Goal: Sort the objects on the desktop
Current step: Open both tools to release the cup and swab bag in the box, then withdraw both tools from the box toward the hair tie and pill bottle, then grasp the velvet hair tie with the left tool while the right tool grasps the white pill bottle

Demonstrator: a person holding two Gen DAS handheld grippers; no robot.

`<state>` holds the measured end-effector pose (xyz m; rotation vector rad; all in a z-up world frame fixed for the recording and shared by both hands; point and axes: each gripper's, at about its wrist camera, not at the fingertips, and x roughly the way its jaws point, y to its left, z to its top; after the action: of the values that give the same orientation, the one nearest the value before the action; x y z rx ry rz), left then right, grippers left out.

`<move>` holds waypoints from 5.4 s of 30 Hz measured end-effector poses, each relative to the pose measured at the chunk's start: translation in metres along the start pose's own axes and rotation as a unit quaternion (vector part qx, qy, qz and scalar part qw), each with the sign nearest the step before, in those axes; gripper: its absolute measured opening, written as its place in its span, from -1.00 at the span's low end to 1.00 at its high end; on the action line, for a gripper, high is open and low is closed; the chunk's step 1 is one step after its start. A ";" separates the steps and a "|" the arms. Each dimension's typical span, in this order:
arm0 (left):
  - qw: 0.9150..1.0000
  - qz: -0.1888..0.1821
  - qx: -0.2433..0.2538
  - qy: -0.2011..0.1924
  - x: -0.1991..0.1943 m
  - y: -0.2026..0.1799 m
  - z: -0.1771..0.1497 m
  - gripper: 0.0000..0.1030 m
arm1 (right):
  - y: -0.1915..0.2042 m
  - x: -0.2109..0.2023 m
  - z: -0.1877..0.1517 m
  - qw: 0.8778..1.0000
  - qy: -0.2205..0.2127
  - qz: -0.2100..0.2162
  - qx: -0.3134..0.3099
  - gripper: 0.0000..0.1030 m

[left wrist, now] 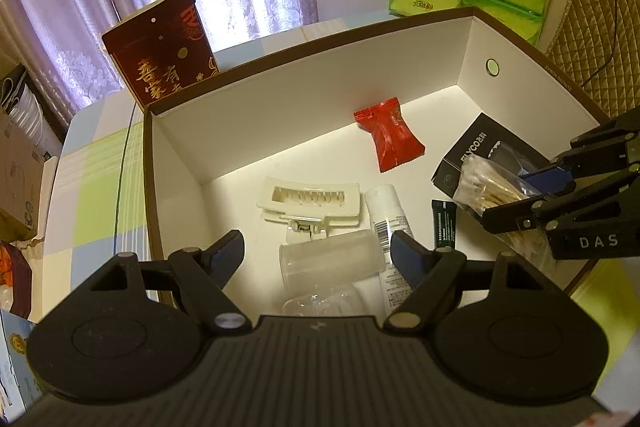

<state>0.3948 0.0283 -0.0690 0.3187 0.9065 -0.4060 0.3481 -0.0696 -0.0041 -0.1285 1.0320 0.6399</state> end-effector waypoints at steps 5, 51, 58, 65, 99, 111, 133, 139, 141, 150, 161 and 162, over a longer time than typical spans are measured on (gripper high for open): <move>1.000 0.000 -0.004 0.001 -0.002 0.000 -0.001 0.50 | 0.006 -0.003 0.000 1.000 -0.020 -0.008 -0.023 0.40; 0.996 0.047 -0.076 -0.011 -0.091 -0.022 -0.020 0.84 | 0.020 -0.084 -0.028 0.996 -0.071 -0.058 0.023 0.96; 0.995 0.037 -0.092 -0.022 -0.113 -0.028 -0.035 0.84 | 0.033 -0.104 -0.041 0.994 -0.085 -0.063 0.009 0.96; 0.994 0.035 -0.102 -0.030 -0.131 -0.035 -0.053 0.84 | 0.048 -0.120 -0.055 0.994 -0.091 -0.059 -0.002 0.96; 0.991 0.014 -0.130 0.010 -0.150 -0.054 -0.149 0.84 | 0.076 -0.115 -0.131 0.998 -0.037 -0.044 -0.002 0.96; 0.991 0.004 -0.127 0.027 -0.137 -0.063 -0.163 0.84 | 0.062 -0.093 -0.153 0.998 -0.002 -0.050 0.029 0.96; 0.993 -0.013 -0.104 0.045 -0.080 -0.068 -0.152 0.82 | 0.025 -0.065 -0.153 0.996 0.005 -0.064 0.065 0.96; 0.992 -0.014 -0.113 0.057 -0.064 -0.065 -0.150 0.81 | 0.018 -0.054 -0.153 0.995 0.015 -0.063 0.075 0.96; 0.992 -0.013 -0.114 0.058 -0.059 -0.065 -0.148 0.80 | 0.017 -0.051 -0.152 0.995 0.017 -0.062 0.075 0.96; 0.994 -0.011 -0.103 0.039 -0.039 -0.068 -0.144 0.58 | 0.018 -0.039 -0.146 0.995 0.020 -0.061 0.071 0.96; 0.992 0.002 -0.120 0.044 -0.036 -0.039 -0.161 -0.30 | 0.040 -0.021 -0.131 0.999 0.010 -0.029 0.027 0.96; 0.991 0.006 -0.125 0.044 -0.037 -0.035 -0.163 -0.32 | 0.044 -0.019 -0.129 0.999 0.007 -0.025 0.019 0.96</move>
<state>0.2454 0.0755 -0.1364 0.1126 1.0295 -0.2646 0.2195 -0.0925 -0.0477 -0.1250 1.0518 0.5740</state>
